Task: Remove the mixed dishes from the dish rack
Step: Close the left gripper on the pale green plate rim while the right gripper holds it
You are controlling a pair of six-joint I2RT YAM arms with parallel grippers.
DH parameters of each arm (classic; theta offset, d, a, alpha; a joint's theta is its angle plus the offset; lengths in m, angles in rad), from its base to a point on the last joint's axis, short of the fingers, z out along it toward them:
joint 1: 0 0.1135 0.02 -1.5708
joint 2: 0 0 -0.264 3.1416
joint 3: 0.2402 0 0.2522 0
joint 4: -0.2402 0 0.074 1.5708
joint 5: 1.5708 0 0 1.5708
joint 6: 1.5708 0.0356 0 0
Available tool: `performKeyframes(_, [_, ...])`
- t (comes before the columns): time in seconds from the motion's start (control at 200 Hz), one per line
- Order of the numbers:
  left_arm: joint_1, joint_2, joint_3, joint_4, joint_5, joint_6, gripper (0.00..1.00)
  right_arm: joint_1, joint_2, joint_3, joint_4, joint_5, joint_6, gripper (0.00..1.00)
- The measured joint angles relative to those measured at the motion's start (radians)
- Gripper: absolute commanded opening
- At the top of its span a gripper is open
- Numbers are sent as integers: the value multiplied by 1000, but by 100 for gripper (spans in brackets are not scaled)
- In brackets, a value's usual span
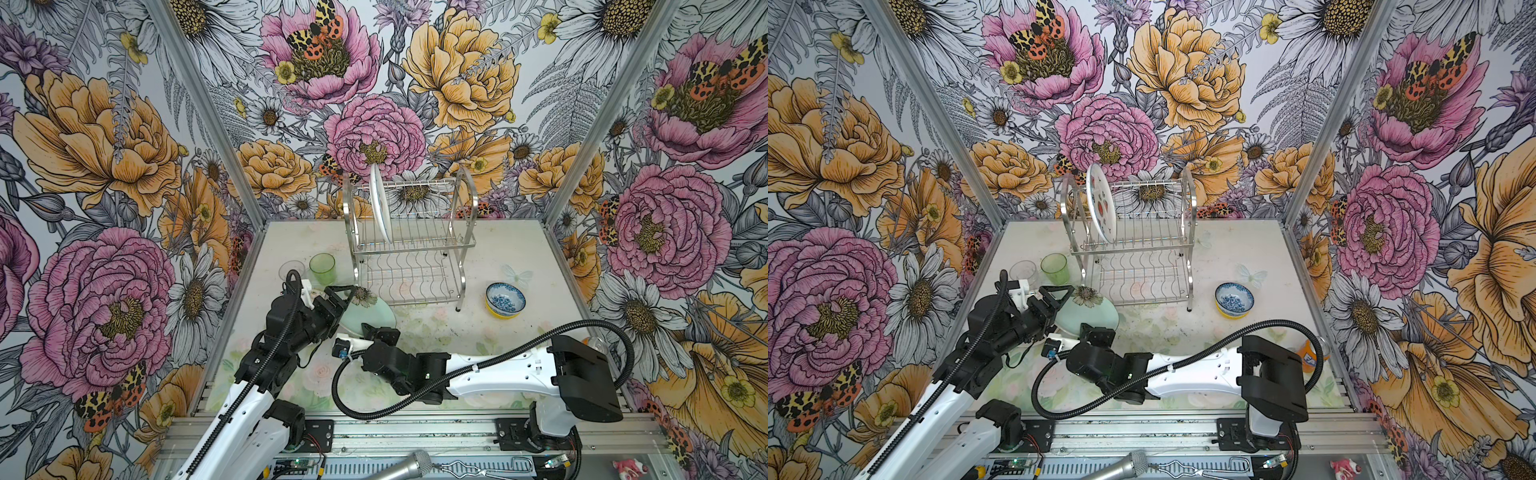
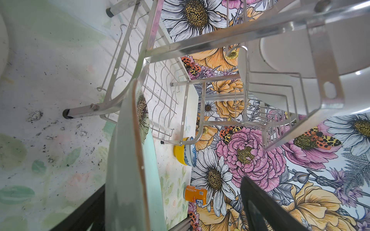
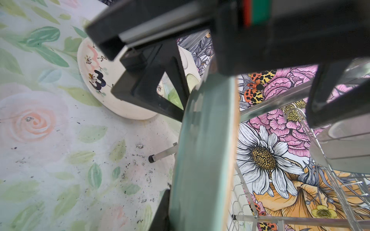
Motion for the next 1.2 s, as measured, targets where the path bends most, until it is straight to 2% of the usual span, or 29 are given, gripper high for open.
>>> performKeyframes(0.275, [2, 17, -16, 39, 19, -25, 65, 3, 0, 2, -12, 32, -14, 0])
performKeyframes(0.545, [43, 0, -26, 38, 41, -26, 51, 5, -2, 2, 7, 40, -14, 1])
performKeyframes(0.761, [79, -43, -27, 16, 65, -26, 35, 13, -30, -2, 11, 26, -35, 7])
performKeyframes(0.926, [109, -43, -27, -34, 109, -40, 31, 19, -30, -18, 12, 16, -52, 8])
performKeyframes(0.996, [123, -43, -27, -46, 128, -40, 26, 20, -30, -19, 13, 12, -52, 12])
performKeyframes(1.201, [156, -43, -27, -67, 173, -32, 18, 20, -32, -24, 22, 2, -44, 27])
